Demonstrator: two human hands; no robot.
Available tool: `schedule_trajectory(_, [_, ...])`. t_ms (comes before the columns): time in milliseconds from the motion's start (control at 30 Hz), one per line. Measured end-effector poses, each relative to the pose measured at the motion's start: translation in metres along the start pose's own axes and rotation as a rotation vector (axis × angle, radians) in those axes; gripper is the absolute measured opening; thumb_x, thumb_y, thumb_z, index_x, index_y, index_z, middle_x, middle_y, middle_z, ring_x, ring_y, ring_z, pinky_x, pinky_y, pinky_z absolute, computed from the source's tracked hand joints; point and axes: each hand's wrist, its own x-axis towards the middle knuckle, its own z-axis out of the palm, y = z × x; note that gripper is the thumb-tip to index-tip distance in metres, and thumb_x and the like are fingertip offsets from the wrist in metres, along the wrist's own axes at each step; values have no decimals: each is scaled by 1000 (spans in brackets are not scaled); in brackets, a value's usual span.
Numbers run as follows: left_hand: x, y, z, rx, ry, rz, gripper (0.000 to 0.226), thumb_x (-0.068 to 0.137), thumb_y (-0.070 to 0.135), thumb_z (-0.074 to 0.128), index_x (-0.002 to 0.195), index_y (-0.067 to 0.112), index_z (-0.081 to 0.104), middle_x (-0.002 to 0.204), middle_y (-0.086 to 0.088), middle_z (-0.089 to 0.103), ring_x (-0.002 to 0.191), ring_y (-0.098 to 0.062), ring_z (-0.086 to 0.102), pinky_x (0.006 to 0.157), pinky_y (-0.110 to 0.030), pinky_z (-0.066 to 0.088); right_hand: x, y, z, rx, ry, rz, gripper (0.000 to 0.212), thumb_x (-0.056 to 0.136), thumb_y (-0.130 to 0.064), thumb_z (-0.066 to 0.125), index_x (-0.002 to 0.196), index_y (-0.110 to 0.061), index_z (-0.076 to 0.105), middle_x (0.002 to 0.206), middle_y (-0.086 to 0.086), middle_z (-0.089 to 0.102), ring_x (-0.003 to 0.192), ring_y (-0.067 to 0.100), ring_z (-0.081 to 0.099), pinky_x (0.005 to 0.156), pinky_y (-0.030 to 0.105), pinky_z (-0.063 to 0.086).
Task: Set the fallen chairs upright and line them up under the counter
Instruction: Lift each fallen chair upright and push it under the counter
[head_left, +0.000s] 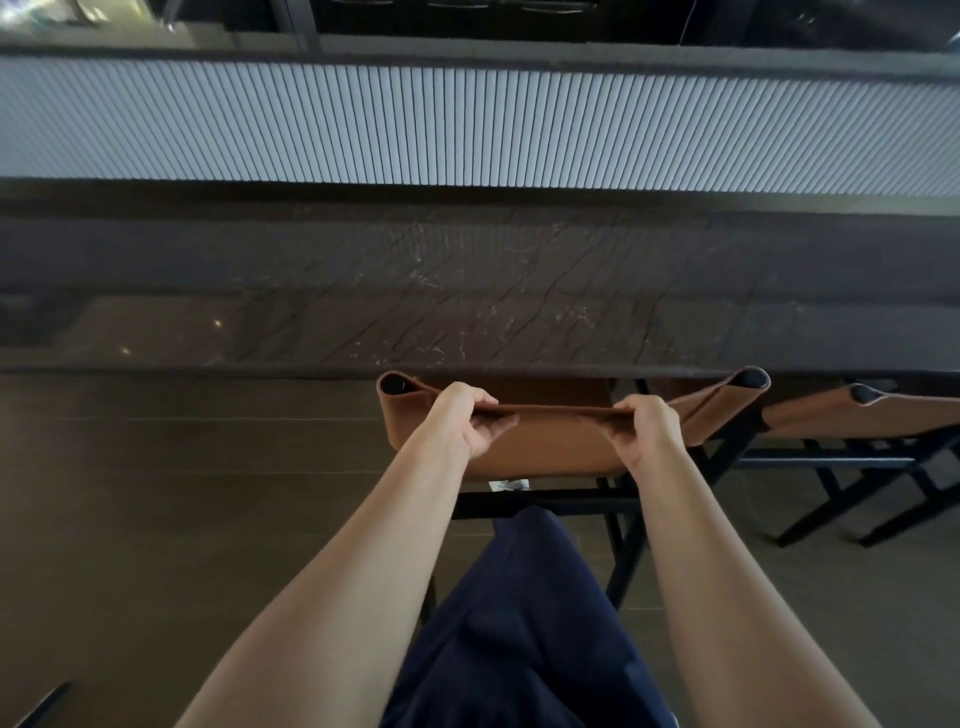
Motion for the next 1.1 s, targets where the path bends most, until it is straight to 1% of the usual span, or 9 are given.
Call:
schedule_trajectory(200, [19,-9,-30,-12,1,-32,16,90,-14,39,93,-4,52,105,-27,56,114,-46,55,98,-51,47,16,31,-11,-19,53,78,16,87,18,43,91,5,51,94,24,53,74,38,60,34,36,50])
schedule_trajectory(333, [48,-7,-41,-32,14,9,19,92,-14,35,90,-1,49,105,-25,52,120,-47,50,102,-53,43,37,48,-6,-11,14,99,19,87,21,42,90,4,51,91,26,56,75,39,63,42,44,53])
schedule_trajectory(467, [76,0,-42,-42,30,15,18,93,-14,35,92,-3,49,109,-26,53,122,-46,49,105,-52,41,64,53,9,-40,25,103,18,87,20,43,89,4,50,90,24,55,76,37,62,50,45,52])
schedule_trajectory(567, [98,7,-42,-38,30,8,19,91,-16,37,98,-5,51,118,-29,51,121,-46,50,102,-50,45,86,52,21,-69,35,77,19,85,22,46,86,3,50,89,22,53,76,35,61,49,42,52])
schedule_trajectory(667, [112,23,-35,-39,46,8,23,90,-18,37,103,-6,51,109,-28,55,116,-47,53,97,-50,48,101,47,34,-69,53,68,23,82,23,47,86,1,49,92,21,53,77,35,60,44,39,53])
schedule_trajectory(767, [117,30,-32,-19,70,-33,31,88,-18,39,114,-6,52,115,-30,55,102,-47,58,88,-50,53,105,41,42,-104,76,92,23,82,23,48,85,0,50,93,21,54,77,35,61,38,30,52])
schedule_trajectory(833, [116,32,-30,-19,94,-62,32,87,-18,40,114,-6,51,114,-30,56,100,-47,58,81,-49,54,105,37,44,-132,101,110,23,82,22,49,85,-1,49,92,19,54,76,33,60,37,28,50])
schedule_trajectory(1000, [112,35,-26,-48,163,-84,32,86,-19,41,111,-3,54,114,-30,56,97,-47,58,85,-50,54,104,31,49,-160,107,157,24,84,21,49,87,-3,48,92,17,54,77,31,60,43,33,52])
schedule_trajectory(1100, [110,34,-23,-88,199,-78,35,85,-20,40,111,-2,54,115,-29,55,104,-49,57,83,-52,54,105,32,48,-154,103,187,20,85,20,51,88,0,50,91,17,54,80,30,60,49,35,52])
